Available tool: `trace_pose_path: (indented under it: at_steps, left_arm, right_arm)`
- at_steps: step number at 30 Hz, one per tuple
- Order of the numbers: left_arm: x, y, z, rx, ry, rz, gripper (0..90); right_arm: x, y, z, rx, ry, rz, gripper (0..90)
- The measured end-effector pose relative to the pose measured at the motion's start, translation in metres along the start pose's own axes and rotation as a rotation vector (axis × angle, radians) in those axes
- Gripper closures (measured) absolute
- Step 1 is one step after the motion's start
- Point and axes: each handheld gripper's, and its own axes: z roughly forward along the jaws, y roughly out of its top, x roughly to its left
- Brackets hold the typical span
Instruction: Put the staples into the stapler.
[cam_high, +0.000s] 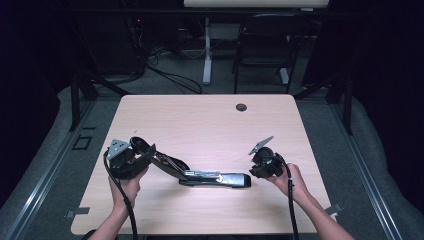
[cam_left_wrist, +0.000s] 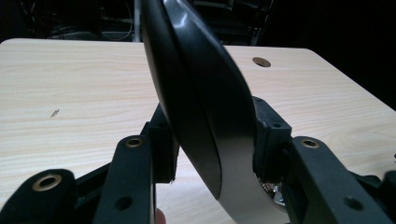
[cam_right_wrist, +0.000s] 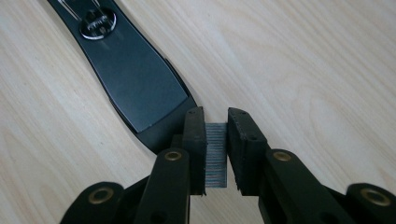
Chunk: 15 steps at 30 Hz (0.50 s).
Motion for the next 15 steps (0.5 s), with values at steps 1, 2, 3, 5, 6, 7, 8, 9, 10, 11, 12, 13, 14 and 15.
trace_pose_path:
  at_steps: [1, 2, 3, 5, 6, 7, 8, 9, 10, 11, 12, 13, 14, 15]
  left_arm:
    - [0.0, 0.0, 0.0, 0.002, -0.003, 0.002, 59.6]
    - [-0.001, 0.0, 0.0, 0.001, 0.0, 0.007, 59.6]
    - [-0.001, 0.0, 0.0, 0.007, 0.004, 0.011, 59.6]
    - [-0.001, 0.0, 0.0, 0.001, 0.002, 0.013, 59.5]
    - [-0.001, 0.0, 0.0, 0.003, 0.002, 0.015, 59.5]
    - [-0.001, 0.0, 0.0, 0.003, 0.002, 0.015, 59.5]
    - [-0.001, -0.001, 0.0, -0.001, 0.004, 0.014, 59.4]
    - [0.0, -0.001, 0.0, 0.001, 0.005, 0.013, 59.4]
    - [0.0, -0.001, 0.0, 0.003, 0.007, 0.014, 59.4]
    - [0.0, -0.001, 0.0, 0.006, 0.0, 0.014, 59.3]
    - [0.0, -0.001, 0.0, 0.006, -0.003, 0.013, 59.4]
    - [0.001, -0.001, 0.0, 0.007, -0.004, 0.014, 59.4]
    - [0.001, -0.001, 0.0, 0.006, -0.004, 0.015, 59.3]
    - [0.001, -0.001, 0.0, 0.005, -0.005, 0.016, 59.3]
  right_arm:
    - [0.001, 0.002, 0.0, -0.014, 0.006, 0.002, 78.3]
    - [0.001, 0.003, 0.0, -0.024, 0.008, 0.001, 78.3]
    - [0.001, 0.005, 0.0, -0.021, 0.009, -0.005, 78.3]
    - [0.003, 0.008, 0.0, -0.03, 0.02, -0.012, 78.3]
    - [0.003, 0.009, -0.001, -0.035, 0.024, -0.016, 78.3]
    - [0.004, 0.01, -0.001, -0.036, 0.029, -0.02, 78.3]
    - [0.005, 0.012, -0.002, -0.036, 0.034, -0.022, 78.3]
    - [0.005, 0.013, -0.002, -0.046, 0.038, -0.022, 78.3]
    - [0.006, 0.014, -0.002, -0.049, 0.042, -0.021, 78.3]
    - [0.006, 0.015, -0.002, -0.051, 0.038, -0.03, 78.3]
    - [0.007, 0.016, -0.003, -0.048, 0.035, -0.038, 78.3]
    - [0.008, 0.017, -0.003, -0.052, 0.034, -0.04, 78.3]
    - [0.009, 0.018, -0.003, -0.057, 0.036, -0.039, 78.3]
    - [0.01, 0.019, -0.004, -0.053, 0.038, -0.042, 78.3]
